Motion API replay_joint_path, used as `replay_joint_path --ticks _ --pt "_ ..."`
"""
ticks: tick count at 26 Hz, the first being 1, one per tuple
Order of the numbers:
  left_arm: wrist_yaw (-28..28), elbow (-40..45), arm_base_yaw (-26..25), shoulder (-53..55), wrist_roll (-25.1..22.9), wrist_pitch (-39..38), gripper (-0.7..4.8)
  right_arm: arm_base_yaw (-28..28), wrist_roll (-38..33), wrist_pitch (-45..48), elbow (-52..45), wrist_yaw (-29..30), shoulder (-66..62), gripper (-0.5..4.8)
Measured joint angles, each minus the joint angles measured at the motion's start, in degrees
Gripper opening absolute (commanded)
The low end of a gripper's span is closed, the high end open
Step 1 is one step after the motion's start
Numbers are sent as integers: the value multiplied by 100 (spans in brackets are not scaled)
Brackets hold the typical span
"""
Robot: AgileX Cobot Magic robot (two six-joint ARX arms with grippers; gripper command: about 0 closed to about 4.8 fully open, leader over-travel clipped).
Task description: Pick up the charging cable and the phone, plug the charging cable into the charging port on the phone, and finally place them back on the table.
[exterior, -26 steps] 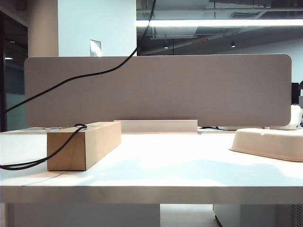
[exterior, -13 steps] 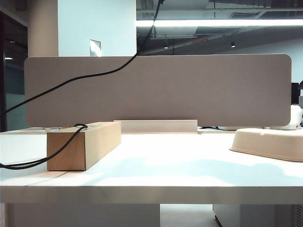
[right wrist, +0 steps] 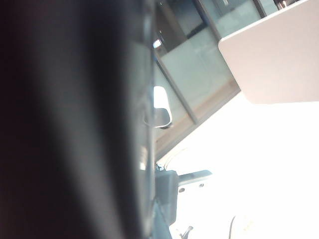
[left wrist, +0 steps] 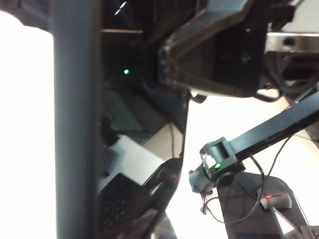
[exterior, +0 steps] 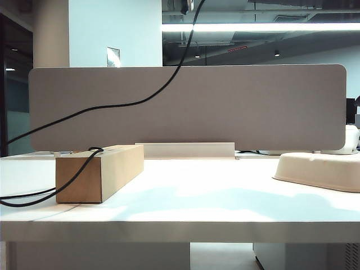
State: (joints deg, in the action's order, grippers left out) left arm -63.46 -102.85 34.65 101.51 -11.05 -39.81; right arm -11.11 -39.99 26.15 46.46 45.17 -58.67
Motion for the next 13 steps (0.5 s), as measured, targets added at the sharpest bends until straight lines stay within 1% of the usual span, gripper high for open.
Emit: replay_joint_path --ticks 2,5,6,7,8,10,13 --pt "155 -7 -9 2 -205 -280 150 -13 24 -52 -28 31 0 -6" --pt "509 -33 -15 -28 -664 -911 156 -15 85 -164 -33 42 -9 -6" --pt "584 -33 -17 -28 -761 -1071 184 -17 94 -162 -31 2 -9 -6" --pt "654 -31 -17 -26 -839 -1255 233 -17 129 -164 -31 -52 -7 -6" --pt "669 -31 -20 -26 -894 -1419 259 -17 208 -166 -31 -127 -9 -6" --pt "673 -31 -22 -26 -960 -1578 260 -15 352 -225 -31 -262 -7 -6" --pt "717 -33 -83 -26 -984 -1880 260 -15 603 -577 -31 -568 -136 -6"
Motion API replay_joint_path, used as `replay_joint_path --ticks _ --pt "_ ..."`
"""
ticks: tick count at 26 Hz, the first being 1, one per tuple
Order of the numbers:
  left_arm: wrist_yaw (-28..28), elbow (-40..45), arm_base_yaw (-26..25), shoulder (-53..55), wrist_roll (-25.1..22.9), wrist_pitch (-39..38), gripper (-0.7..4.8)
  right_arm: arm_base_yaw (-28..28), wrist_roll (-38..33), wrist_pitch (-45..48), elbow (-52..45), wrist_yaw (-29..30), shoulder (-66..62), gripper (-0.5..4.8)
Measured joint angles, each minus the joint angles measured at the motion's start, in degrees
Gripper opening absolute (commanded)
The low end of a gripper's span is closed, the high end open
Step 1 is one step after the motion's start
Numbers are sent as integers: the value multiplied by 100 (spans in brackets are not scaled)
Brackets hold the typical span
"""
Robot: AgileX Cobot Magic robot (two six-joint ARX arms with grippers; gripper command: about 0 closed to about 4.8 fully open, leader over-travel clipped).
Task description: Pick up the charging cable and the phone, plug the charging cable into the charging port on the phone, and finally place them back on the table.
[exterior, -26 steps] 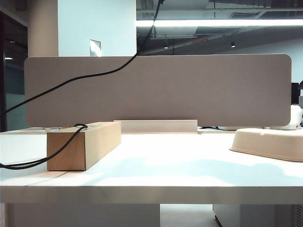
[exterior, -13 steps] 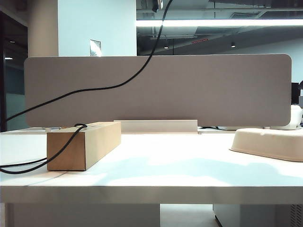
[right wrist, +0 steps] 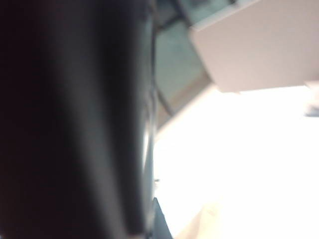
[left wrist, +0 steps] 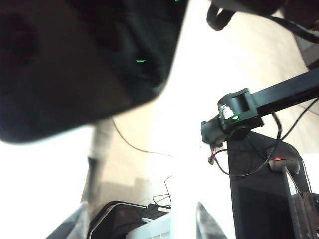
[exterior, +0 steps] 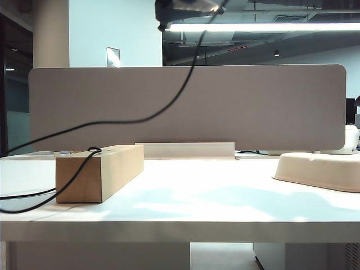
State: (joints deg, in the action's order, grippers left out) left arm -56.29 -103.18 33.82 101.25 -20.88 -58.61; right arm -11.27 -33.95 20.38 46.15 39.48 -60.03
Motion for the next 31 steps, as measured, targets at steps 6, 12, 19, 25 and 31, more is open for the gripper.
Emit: replay_joint_path --ticks 6,12,19,25,31 --pt "31 -63 -407 -68 -9 -286 162 48 358 -601 0 -809 -385 -6" --pt "726 -190 -1196 -398 -9 -584 -7 291 387 -774 0 -1104 -857 -6" --pt "1309 -192 -1646 -662 -28 -723 -6 612 389 -879 0 -1250 -1355 -6" --pt "1519 -190 -1650 -710 -149 -857 -6 734 389 -1202 -4 -1272 -2120 -6" --pt "1585 -190 -1652 -710 -210 -857 -6 741 389 -1248 -203 -1451 -2588 -6"
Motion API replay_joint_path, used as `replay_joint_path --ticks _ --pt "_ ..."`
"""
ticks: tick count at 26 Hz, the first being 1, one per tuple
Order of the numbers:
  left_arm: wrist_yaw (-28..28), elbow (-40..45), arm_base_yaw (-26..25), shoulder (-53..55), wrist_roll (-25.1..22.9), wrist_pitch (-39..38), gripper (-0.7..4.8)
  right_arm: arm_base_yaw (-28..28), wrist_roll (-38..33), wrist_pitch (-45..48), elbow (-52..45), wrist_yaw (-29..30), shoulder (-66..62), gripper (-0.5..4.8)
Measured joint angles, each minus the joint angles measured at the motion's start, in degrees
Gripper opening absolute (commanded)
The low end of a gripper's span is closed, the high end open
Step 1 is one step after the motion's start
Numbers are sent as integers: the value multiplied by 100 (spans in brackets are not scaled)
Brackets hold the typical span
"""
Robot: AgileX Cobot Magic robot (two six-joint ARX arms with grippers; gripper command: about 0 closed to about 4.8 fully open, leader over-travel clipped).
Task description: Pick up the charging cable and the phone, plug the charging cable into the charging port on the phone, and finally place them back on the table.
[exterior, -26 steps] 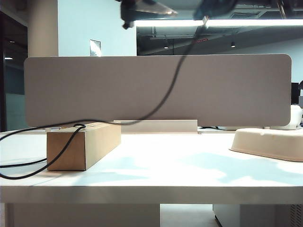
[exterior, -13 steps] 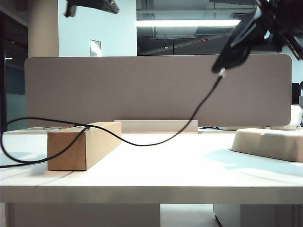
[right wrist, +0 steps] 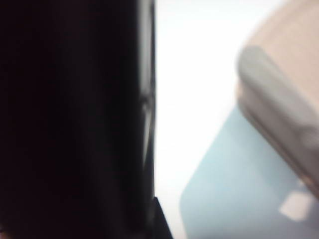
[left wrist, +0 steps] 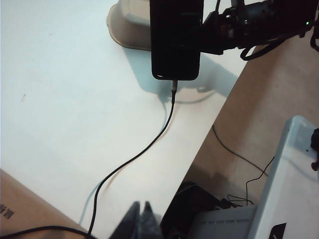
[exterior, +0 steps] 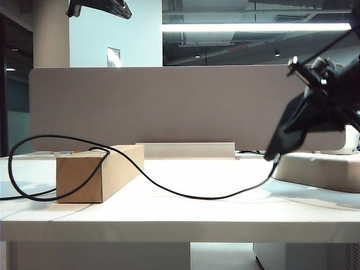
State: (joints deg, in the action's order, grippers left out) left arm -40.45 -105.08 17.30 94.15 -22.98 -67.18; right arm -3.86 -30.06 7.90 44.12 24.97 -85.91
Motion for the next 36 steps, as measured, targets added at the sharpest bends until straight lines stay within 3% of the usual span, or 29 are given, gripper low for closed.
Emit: replay_joint_path --ticks 6,13,25,29,36 --pt "398 0 0 -2 -48 236 -6 374 -22 162 -387 -90 -81 -6" --pt "1799 0 2 0 520 1147 -6 553 -35 208 -391 -9 -81 -6" --pt "1882 0 2 0 699 1252 -6 553 -640 614 -372 85 -688 -6" --pt "2317 0 11 0 686 1252 -6 555 -664 782 -365 125 -817 -6" --pt "2500 278 2 -177 680 1453 -6 560 -678 811 -363 94 -831 -6"
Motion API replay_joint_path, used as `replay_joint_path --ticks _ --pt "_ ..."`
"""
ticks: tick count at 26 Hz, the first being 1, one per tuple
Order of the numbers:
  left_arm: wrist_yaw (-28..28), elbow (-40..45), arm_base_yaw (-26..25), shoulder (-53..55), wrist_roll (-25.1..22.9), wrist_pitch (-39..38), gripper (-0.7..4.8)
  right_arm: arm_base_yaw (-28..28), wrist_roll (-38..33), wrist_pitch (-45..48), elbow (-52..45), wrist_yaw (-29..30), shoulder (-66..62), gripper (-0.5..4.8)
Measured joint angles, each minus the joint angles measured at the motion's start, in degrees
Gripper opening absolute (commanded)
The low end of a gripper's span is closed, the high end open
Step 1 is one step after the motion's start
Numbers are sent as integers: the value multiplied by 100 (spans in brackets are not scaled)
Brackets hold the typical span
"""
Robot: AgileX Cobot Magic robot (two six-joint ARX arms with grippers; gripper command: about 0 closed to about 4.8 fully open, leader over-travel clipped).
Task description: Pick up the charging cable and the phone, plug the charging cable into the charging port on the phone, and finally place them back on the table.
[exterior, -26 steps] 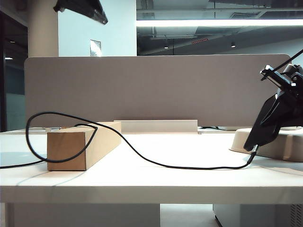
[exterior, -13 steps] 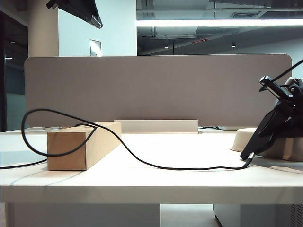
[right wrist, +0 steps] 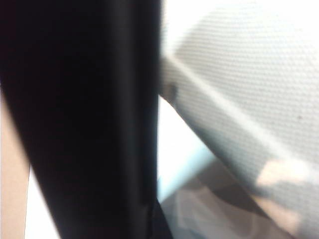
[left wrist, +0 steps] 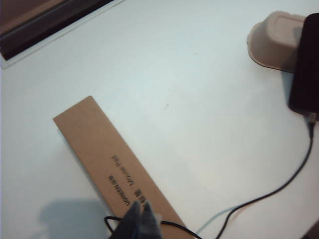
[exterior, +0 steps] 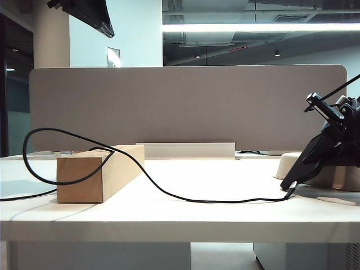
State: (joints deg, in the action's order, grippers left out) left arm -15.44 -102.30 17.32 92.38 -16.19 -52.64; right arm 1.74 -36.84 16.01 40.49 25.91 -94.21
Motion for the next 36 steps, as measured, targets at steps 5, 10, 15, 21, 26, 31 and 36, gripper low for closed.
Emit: replay_joint_path --ticks 5,10,15,21,26,31,36 --pt "494 581 9 -306 42 463 -6 33 0 39 7 28 -57 -6" --pt "761 2017 7 -1213 63 1532 -6 35 -28 -87 48 -131 -79 -6" --pt "761 3025 7 -2098 166 2468 -6 46 -59 -153 68 -225 -79 -6" --pt "774 4343 4 -3014 299 3346 -6 50 -90 -243 85 -295 -70 -4" --pt "774 4734 7 -3344 310 3366 -6 50 -68 -367 111 -387 -63 84" --pt "774 4800 4 -3545 315 3370 -6 55 -2 -511 118 -516 -70 91" --pt "776 4798 4 -3936 315 3403 -6 63 13 -769 118 -686 -72 210"
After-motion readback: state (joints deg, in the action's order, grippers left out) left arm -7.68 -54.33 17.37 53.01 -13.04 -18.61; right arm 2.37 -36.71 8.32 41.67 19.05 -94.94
